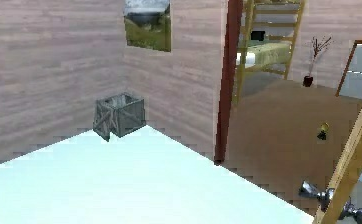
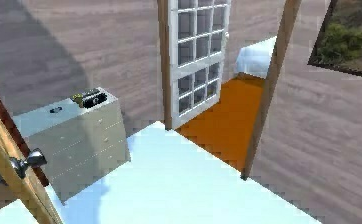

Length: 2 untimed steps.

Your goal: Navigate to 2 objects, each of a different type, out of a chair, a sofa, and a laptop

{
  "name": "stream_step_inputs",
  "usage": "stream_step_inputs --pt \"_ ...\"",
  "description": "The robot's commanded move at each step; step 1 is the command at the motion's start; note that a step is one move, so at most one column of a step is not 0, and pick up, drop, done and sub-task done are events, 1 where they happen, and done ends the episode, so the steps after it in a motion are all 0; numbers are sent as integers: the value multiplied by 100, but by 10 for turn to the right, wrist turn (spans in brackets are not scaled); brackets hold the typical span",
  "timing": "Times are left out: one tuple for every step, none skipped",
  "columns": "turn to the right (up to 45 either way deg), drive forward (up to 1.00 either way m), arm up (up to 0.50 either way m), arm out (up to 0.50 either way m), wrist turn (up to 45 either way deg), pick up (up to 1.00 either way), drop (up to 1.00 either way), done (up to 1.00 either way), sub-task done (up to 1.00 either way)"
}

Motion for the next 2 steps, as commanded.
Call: stream_step_inputs --pt "0 35 0 0 0 0 0 0 0" --pt "0 30 0 0 0 0 0 0 0"
